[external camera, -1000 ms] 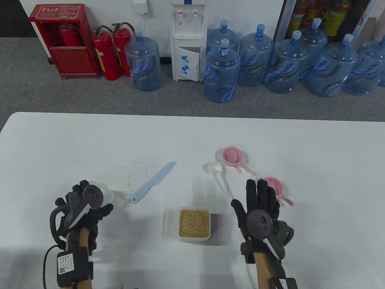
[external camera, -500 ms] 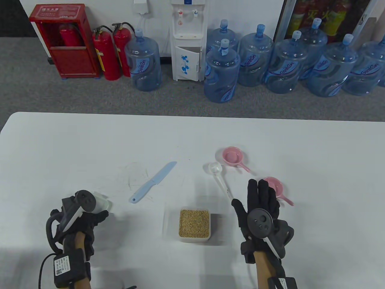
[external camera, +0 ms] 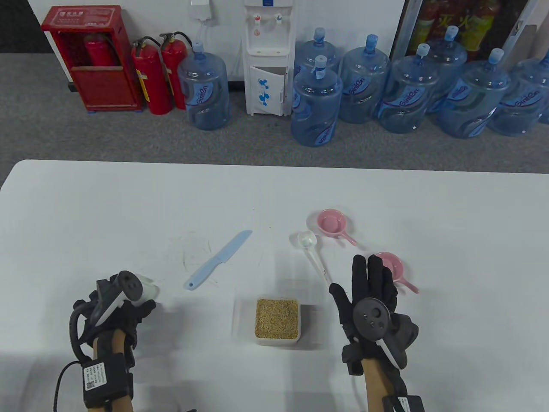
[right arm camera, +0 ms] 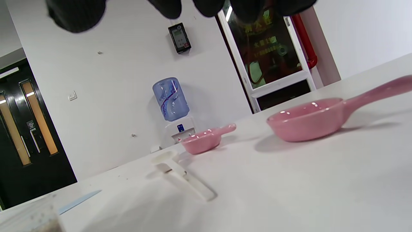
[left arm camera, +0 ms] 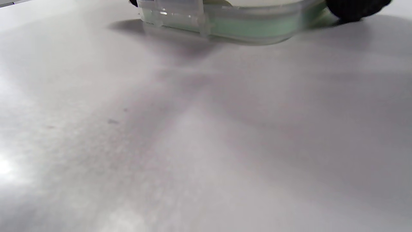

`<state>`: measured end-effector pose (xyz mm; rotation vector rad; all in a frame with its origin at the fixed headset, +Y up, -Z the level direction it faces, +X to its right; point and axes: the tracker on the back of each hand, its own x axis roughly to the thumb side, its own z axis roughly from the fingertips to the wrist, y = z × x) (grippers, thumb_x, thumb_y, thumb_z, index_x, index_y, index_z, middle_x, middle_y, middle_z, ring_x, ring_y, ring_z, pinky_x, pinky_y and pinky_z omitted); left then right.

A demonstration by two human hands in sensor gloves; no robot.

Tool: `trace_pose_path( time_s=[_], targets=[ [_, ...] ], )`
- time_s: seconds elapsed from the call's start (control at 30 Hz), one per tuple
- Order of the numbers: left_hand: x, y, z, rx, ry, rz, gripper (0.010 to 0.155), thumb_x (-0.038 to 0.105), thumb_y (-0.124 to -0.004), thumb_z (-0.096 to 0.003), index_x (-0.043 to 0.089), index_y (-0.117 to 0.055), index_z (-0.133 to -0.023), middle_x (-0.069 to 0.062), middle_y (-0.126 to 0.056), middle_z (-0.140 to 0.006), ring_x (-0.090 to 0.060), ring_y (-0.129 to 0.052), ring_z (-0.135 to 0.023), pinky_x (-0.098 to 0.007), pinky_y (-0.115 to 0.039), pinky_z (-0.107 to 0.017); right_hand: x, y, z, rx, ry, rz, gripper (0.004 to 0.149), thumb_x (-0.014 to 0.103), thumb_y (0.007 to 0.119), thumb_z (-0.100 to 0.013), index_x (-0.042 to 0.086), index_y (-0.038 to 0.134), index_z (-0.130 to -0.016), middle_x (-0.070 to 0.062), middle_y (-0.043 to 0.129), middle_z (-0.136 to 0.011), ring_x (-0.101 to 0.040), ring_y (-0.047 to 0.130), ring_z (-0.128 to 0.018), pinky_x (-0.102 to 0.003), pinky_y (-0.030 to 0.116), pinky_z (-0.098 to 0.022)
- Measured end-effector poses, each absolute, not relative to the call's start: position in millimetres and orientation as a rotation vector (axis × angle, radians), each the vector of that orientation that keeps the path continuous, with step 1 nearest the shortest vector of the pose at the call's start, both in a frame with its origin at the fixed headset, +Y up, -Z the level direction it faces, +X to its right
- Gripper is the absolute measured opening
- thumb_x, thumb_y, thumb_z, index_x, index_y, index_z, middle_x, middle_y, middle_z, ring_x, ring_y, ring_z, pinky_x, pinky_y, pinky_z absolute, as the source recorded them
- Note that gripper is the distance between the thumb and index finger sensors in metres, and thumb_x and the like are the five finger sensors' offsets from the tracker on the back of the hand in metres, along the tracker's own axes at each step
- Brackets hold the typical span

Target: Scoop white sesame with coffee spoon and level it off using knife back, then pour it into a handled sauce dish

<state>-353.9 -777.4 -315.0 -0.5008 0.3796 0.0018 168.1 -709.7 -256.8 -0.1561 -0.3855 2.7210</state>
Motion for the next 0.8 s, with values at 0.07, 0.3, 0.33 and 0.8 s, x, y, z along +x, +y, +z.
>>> trace_pose_path(
  time_s=[0.07,0.3,0.33,0.8],
  targets=[
    [-354,-777,-315,-0.501,0.382,0.011,0.107,0.073,-0.06,-0.047,0.01,-0.012,-0.119,-0.02,-0.017,-0.126,-0.049,-0.031,-0.12,-0.077,-0.024,-0.079,168,-710,-257,-0.157,-0.384,2.721,0.079,0.065,0.056,-0.059,0.025,0.03,-0.122,-0.015,0.019,-0.127,-0.045,0.031,-0.113,-0.065,0.038,-0.078],
    [-351,-769,-312,-0.515,0.352,0.001,0.11,0.075,-0.058,-0.0443,0.01,-0.008,-0.118,-0.02,-0.012,-0.126,-0.052,-0.025,-0.12,-0.077,-0.022,-0.078,168,-712,-259,-0.155,-0.336,2.728,0.077,0.065,0.057,-0.059,0.028,0.032,-0.122,-0.015,0.019,-0.127,-0.046,0.03,-0.113,-0.065,0.037,-0.078],
    [-350,-764,-311,-0.494,0.345,0.008,0.11,0.075,-0.058,-0.0445,0.011,-0.007,-0.118,-0.021,-0.011,-0.126,-0.052,-0.021,-0.12,-0.077,-0.022,-0.078,168,-713,-260,-0.154,-0.33,2.731,0.077,0.065,0.057,-0.059,0.028,0.032,-0.122,-0.016,0.019,-0.126,-0.046,0.03,-0.113,-0.065,0.037,-0.078],
    [-248,-663,-287,-0.062,0.083,-0.025,0.103,0.071,-0.058,-0.0496,0.016,-0.005,-0.118,-0.017,-0.008,-0.127,-0.052,-0.014,-0.119,-0.077,-0.02,-0.077,160,-716,-259,-0.108,-0.273,2.745,0.078,0.065,0.057,-0.059,0.026,0.031,-0.122,-0.016,0.019,-0.126,-0.046,0.029,-0.113,-0.066,0.037,-0.077]
  ],
)
